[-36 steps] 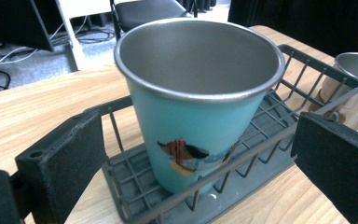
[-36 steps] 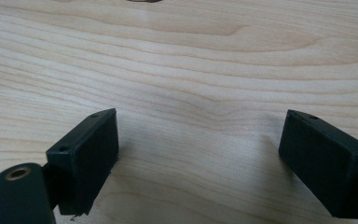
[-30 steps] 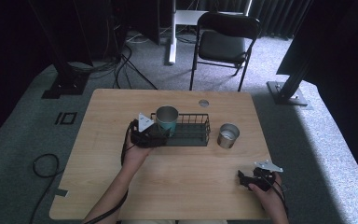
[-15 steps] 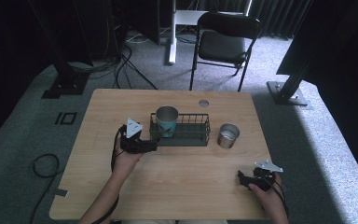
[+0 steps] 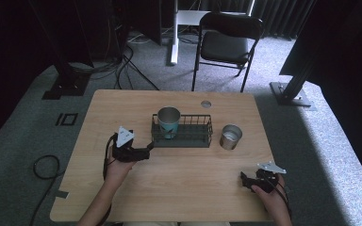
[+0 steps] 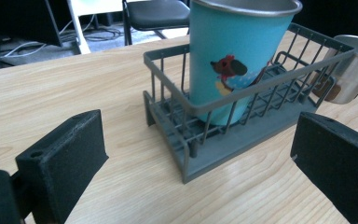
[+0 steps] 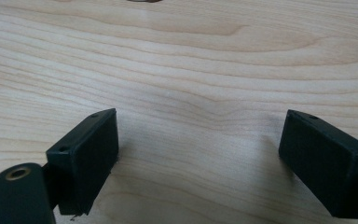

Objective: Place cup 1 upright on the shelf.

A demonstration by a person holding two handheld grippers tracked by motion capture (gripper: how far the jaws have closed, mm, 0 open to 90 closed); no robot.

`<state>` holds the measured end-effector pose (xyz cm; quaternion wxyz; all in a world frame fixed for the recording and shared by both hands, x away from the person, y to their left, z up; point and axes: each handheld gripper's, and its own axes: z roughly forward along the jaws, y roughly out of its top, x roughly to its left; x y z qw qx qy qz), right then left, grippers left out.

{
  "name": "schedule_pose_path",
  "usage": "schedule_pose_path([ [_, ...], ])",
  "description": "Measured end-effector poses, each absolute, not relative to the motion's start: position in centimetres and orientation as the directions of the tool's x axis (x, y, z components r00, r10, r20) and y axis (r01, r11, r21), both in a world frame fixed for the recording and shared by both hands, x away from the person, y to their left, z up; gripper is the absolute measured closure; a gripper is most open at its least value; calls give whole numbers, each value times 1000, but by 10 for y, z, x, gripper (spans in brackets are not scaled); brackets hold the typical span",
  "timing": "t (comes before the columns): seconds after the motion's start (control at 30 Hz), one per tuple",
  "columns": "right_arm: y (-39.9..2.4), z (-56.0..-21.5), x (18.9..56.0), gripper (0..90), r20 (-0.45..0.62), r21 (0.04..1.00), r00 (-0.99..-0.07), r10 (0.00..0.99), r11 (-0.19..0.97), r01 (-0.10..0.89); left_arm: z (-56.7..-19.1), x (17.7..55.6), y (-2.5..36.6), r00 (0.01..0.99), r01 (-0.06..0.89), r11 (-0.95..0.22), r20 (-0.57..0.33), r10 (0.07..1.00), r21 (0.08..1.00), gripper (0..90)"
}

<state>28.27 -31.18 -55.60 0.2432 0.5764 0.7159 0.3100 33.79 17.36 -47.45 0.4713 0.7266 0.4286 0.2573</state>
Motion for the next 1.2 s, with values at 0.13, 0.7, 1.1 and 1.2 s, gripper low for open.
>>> schedule_pose_path([
  [0.13,-312,-556,283,115,10,724,-217,976,143,675,-479,334,180,503,382,-189,-32,863,905,38],
  [0.7,-312,-556,283,115,9,724,-217,976,143,674,-498,314,206,511,396,-198,-36,859,897,39],
  [1.1,-312,-556,283,115,8,725,-219,976,145,673,-515,301,226,489,426,-183,-55,871,886,39],
  [1.2,-312,-556,283,115,8,725,-219,976,145,673,-518,298,231,487,431,-193,-47,872,881,39],
])
